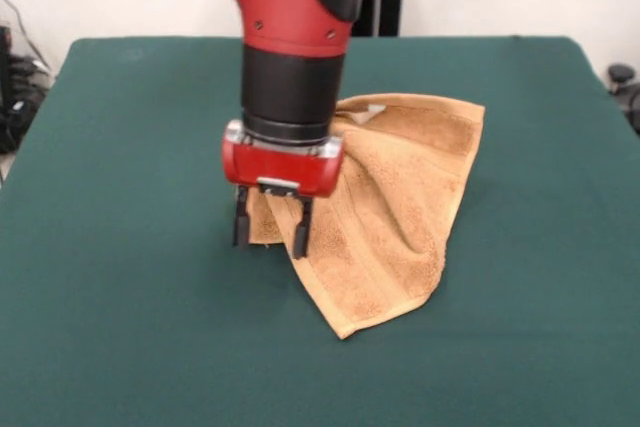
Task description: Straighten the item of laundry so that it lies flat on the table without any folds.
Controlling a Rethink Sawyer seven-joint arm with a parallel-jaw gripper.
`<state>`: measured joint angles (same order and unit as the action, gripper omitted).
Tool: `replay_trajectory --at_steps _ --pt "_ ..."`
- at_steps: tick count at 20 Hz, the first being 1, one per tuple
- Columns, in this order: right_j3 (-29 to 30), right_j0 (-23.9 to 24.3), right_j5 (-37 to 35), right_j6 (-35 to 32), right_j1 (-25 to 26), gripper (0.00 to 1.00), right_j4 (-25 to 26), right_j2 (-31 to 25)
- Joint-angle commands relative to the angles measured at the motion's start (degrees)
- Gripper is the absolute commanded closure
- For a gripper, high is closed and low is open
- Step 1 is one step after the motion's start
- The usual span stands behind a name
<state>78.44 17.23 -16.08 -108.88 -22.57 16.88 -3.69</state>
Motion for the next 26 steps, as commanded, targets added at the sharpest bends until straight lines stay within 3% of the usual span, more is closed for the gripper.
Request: replay_trajectory --at_steps 1,7,19,26 --pt "3.0 0.7 0.7 1.6 7.1 0.0 4.4 -5.9" --pt "1.7 0.4 0.6 0.3 7.7 0.0 5.4 -5.5" --pt "6.2 3.3 0.7 1.7 4.3 0.0 4.5 -12.4" --pt "6.8 1.2 -0.2 -2.0 2.3 0.0 2.8 -12.0"
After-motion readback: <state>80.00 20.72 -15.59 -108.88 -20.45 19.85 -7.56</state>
